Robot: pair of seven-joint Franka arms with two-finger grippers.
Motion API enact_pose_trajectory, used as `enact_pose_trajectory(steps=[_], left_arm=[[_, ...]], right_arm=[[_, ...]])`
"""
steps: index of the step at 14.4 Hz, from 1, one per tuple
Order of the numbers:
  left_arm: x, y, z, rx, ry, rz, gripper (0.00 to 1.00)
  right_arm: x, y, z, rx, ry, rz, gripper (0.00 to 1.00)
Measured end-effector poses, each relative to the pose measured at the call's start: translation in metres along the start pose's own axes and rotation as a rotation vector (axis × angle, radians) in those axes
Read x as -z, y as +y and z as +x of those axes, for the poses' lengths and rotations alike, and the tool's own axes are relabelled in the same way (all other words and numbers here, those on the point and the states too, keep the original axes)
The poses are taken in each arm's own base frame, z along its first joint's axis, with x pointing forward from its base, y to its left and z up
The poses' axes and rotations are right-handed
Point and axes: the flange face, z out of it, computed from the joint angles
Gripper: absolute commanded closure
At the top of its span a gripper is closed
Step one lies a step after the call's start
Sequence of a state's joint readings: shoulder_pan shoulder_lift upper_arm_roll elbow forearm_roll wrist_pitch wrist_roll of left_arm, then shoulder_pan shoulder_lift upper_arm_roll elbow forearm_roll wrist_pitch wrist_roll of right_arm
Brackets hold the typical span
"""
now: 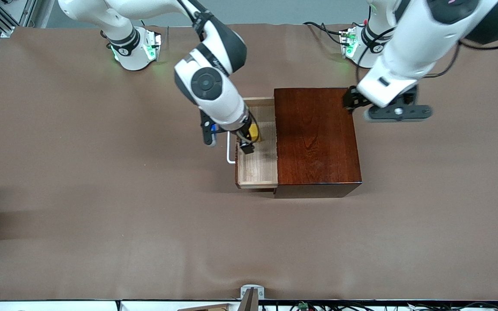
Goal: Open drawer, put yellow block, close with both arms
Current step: 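Open the right gripper and withdraw it while the left gripper nears the handle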
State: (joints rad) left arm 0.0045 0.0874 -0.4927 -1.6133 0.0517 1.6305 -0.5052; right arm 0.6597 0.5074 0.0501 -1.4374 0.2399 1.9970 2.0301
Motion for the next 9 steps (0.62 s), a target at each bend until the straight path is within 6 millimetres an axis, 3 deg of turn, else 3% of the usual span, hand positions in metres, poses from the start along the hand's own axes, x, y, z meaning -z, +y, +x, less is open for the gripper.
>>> enact_pose_trajectory(steps=[4,9], left_arm=[[-0.032,0.079,-0.002,0.125,-0.040,-0.047,0.00],[-0.066,0.172,0.001,0.337,-0.027,-0.126,0.00]], right_arm=[[0.037,-0.026,0.050,0.014,-0.003,0.010,0.00],[0.081,-0.043,0.118,0.092,0.008,-0.026,0.00]])
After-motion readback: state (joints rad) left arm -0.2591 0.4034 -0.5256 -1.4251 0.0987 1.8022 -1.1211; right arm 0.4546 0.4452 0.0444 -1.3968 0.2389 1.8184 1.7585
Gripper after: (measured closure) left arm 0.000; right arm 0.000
